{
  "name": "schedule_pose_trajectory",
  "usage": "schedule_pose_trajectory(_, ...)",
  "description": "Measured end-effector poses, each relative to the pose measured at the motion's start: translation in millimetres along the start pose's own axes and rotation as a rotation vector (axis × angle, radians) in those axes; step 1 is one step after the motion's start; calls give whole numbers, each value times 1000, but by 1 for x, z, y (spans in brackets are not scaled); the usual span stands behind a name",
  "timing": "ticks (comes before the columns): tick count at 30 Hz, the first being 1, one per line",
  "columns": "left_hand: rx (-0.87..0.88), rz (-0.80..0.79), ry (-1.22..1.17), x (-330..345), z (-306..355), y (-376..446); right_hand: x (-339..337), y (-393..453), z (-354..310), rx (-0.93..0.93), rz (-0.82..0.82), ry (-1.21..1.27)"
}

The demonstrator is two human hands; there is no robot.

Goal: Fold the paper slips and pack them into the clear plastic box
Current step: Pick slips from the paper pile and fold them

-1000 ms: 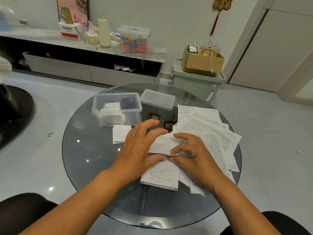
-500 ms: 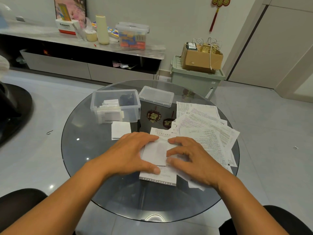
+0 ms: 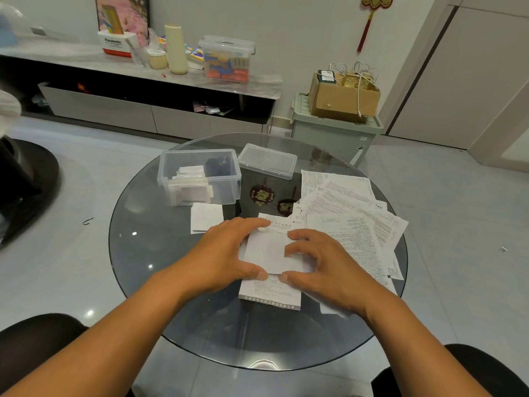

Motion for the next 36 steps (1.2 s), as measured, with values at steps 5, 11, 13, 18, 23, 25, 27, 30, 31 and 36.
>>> schedule_pose_trajectory(5, 49, 147, -151, -5, 6, 0, -2, 6, 9, 1, 106, 7)
schedule_pose_trajectory(11, 353, 218, 120, -16, 9, 1, -20, 7, 21, 107, 389, 10)
schedule_pose_trajectory(13, 398, 216, 231, -12, 5, 3, -26, 5, 21, 119, 467, 26)
schedule_pose_trajectory(18, 312, 392, 350, -5, 5, 2, -36, -1, 14, 110, 685, 156)
schedule_pose_trajectory(23, 251, 229, 320, 21, 20, 8, -49, -6, 12, 100, 867, 304)
schedule_pose_trajectory(25, 256, -66, 407, 47, 23, 3, -52, -8, 12, 97, 892, 329)
schedule_pose_trajectory(27, 268, -190, 484, 58, 25, -2, -52, -9, 12, 70, 911, 338)
schedule_pose_trajectory(30, 279, -192, 488, 61, 23, 8, -50, -9, 9, -1, 914, 322)
schedule_pose_trajectory(31, 287, -175, 493, 60, 22, 15, -49, -9, 8, -31, 909, 306)
schedule_pose_trajectory(36, 284, -63, 504, 57, 21, 55, -40, -9, 9, -135, 886, 199)
Point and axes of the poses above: each hand's wrist, its own y-axis towards the middle knuckle, its own x-axis out of the palm, z = x × y, the point moved 6 cm from there along y, towards the middle knuckle, and after that the axes turned 6 degrees about z, right-handed, at the moved point
